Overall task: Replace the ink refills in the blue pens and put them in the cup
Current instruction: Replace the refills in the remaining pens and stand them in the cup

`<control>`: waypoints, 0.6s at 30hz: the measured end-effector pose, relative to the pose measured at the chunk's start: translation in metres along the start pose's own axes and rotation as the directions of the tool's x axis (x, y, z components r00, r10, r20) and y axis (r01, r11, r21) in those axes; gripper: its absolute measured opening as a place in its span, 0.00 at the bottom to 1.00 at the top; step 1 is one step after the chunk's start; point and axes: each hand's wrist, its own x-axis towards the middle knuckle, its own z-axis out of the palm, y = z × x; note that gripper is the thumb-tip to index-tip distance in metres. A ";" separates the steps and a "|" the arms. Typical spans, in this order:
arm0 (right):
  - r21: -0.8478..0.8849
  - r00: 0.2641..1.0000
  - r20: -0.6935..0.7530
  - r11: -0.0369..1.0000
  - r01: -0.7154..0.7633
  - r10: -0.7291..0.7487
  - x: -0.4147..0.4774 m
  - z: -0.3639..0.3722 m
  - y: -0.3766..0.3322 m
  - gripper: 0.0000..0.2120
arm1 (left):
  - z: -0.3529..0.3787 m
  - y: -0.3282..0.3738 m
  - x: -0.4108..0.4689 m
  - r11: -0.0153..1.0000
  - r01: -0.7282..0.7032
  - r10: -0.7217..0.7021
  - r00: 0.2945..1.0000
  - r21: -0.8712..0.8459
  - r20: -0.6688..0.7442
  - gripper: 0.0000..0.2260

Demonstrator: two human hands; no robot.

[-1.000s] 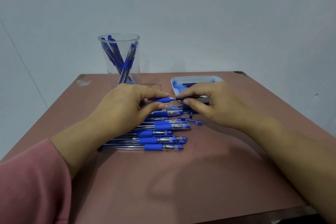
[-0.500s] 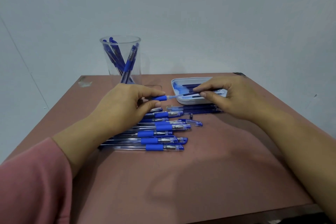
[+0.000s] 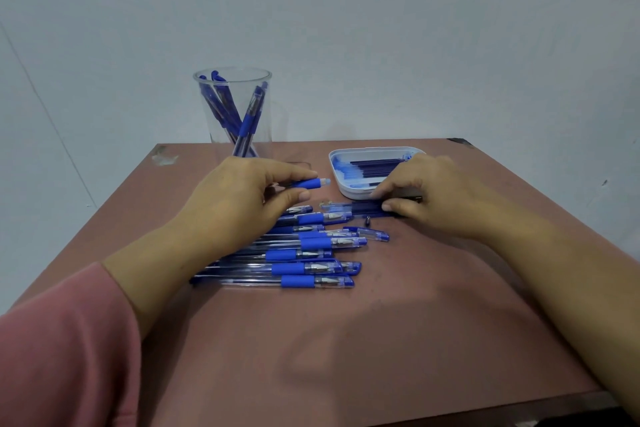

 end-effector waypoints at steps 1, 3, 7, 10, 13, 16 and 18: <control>-0.015 1.000 -0.007 1.000 0.011 -0.012 0.001 0.001 0.001 0.10 | 0.000 0.000 0.000 1.000 -0.002 0.002 1.000 0.002 0.002 0.13; -0.011 0.998 -0.046 0.999 0.039 -0.040 0.001 0.001 0.003 0.10 | -0.001 0.001 0.000 1.000 -0.004 0.004 1.000 0.007 0.008 0.14; 0.040 0.991 -0.127 0.999 -0.032 0.037 0.004 -0.012 0.011 0.09 | -0.001 0.001 0.000 1.000 -0.005 0.005 1.000 0.009 0.000 0.13; 0.025 0.992 -0.079 0.995 -0.094 0.096 0.012 -0.020 0.023 0.08 | 0.000 0.000 -0.001 1.000 -0.009 0.009 1.000 0.011 -0.013 0.13; -0.021 0.985 0.081 0.989 -0.148 0.149 0.029 -0.022 0.031 0.08 | -0.001 0.000 -0.001 1.000 -0.015 0.015 1.000 0.010 -0.024 0.13; -0.082 0.963 0.202 0.982 -0.167 0.181 0.043 -0.020 0.034 0.07 | -0.001 0.000 -0.001 0.999 -0.022 0.023 0.999 0.023 -0.024 0.13; -0.143 0.950 0.233 0.974 -0.179 0.208 0.047 -0.016 0.034 0.06 | -0.001 -0.001 -0.002 0.999 -0.029 0.029 0.999 0.030 -0.030 0.13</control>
